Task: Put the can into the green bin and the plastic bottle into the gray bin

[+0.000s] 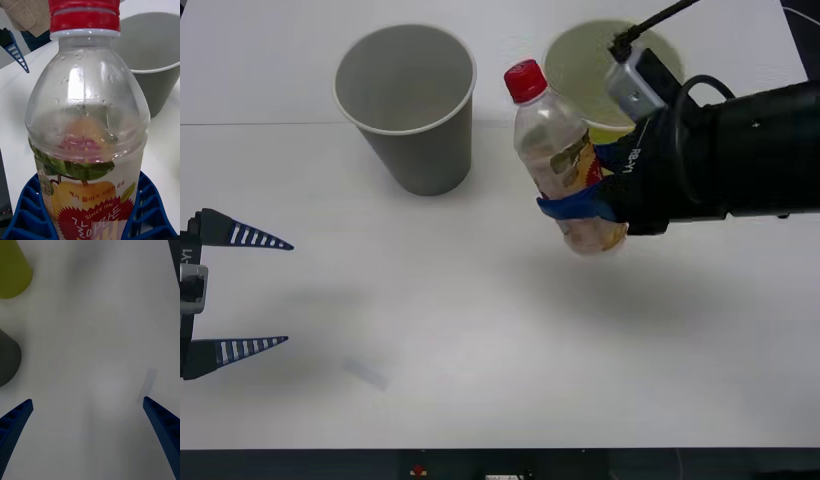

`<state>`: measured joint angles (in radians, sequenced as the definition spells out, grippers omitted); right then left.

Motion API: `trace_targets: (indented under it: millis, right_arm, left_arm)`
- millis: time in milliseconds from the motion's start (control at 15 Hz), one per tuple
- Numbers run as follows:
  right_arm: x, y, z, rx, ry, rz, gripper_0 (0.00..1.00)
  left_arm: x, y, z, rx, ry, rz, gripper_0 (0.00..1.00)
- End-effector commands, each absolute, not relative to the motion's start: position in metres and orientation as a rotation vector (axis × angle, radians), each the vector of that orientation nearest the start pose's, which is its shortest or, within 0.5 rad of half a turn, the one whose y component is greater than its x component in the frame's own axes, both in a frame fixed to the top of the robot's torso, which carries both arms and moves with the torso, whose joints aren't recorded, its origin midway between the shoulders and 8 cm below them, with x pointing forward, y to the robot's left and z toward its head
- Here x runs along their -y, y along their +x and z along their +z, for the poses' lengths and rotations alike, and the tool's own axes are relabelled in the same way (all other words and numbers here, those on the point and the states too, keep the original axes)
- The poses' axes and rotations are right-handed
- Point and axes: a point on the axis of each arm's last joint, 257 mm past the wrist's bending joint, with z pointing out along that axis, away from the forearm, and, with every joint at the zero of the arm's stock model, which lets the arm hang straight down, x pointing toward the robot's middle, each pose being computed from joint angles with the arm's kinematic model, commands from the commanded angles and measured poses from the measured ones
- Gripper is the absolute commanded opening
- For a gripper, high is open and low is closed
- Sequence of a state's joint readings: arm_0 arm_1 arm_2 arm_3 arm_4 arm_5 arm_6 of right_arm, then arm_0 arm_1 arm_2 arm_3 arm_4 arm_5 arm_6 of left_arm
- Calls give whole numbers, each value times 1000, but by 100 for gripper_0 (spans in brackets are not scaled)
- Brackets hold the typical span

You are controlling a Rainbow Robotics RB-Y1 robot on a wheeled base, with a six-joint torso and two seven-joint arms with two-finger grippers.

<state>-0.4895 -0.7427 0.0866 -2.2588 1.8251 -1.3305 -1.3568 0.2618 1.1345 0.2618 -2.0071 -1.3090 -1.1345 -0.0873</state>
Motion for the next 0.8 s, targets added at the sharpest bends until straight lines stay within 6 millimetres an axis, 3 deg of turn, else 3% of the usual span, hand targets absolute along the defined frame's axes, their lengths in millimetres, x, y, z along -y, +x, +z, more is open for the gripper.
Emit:
trace_targets:
  millis: [67,400,800]
  right_arm:
    - [50,404,-30,-1810,-1290,528,0]
    - [23,447,-8,-1856,-1346,487,0]
    - [-22,498,25,-1938,-1325,479,0]
  left_arm:
    - [-286,341,-167,-1444,1762,-118,100]
    - [-286,341,-167,-1444,1762,-118,100]
    - [-286,341,-167,-1444,1762,-118,100]
